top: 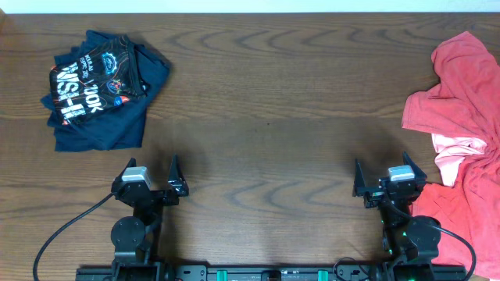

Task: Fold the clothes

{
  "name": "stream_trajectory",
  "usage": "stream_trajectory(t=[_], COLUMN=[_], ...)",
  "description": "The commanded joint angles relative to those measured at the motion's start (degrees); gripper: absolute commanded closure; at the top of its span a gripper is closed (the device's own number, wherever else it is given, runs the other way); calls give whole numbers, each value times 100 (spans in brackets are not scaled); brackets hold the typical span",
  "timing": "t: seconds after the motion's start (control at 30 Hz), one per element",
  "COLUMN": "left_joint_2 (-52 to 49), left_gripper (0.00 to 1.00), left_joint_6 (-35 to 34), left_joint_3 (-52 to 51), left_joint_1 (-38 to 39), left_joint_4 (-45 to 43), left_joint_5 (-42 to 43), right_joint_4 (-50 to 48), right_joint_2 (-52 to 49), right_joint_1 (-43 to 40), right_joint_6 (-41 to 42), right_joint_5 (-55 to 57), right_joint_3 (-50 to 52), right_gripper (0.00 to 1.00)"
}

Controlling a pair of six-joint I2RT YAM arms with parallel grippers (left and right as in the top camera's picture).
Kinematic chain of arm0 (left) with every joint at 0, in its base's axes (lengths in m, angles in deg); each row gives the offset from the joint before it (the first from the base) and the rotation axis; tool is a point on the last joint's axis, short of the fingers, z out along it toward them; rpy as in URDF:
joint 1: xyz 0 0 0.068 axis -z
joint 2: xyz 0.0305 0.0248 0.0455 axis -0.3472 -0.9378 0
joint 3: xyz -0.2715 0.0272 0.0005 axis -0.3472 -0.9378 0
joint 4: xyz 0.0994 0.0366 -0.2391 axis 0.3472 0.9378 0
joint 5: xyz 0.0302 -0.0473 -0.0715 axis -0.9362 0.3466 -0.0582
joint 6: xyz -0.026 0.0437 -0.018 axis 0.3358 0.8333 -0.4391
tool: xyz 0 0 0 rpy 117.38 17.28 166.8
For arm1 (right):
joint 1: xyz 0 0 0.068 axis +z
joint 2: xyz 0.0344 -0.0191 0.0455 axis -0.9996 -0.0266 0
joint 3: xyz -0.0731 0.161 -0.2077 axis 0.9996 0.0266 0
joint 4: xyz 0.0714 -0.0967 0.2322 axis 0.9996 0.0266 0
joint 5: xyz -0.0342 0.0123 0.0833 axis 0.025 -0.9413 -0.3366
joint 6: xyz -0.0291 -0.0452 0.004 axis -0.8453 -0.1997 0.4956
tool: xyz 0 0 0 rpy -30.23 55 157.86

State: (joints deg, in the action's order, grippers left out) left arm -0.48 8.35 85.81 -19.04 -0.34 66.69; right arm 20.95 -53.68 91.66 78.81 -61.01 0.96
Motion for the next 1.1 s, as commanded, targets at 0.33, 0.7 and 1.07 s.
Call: stream_trajectory(t=[0.33,0.7,1.07], left_joint_2=[35,35,28], left_gripper=[2,2,2], left_joint_6=[96,96,-107], left_joint_3=[-52,-52,7], left_joint_1=[-24,-24,-24], left_joint_4=[264,264,267], left_joint_5=[-90,-87,109], right_joint_4=[26,35,426], right_joint_2=[-7,-11,-11], right_joint_1=[-140,-140,-140], right_joint_6=[-39,72,977], right_joint_5=[39,46,330], right_joint_3=[2,2,-197], right_gripper=[1,1,1])
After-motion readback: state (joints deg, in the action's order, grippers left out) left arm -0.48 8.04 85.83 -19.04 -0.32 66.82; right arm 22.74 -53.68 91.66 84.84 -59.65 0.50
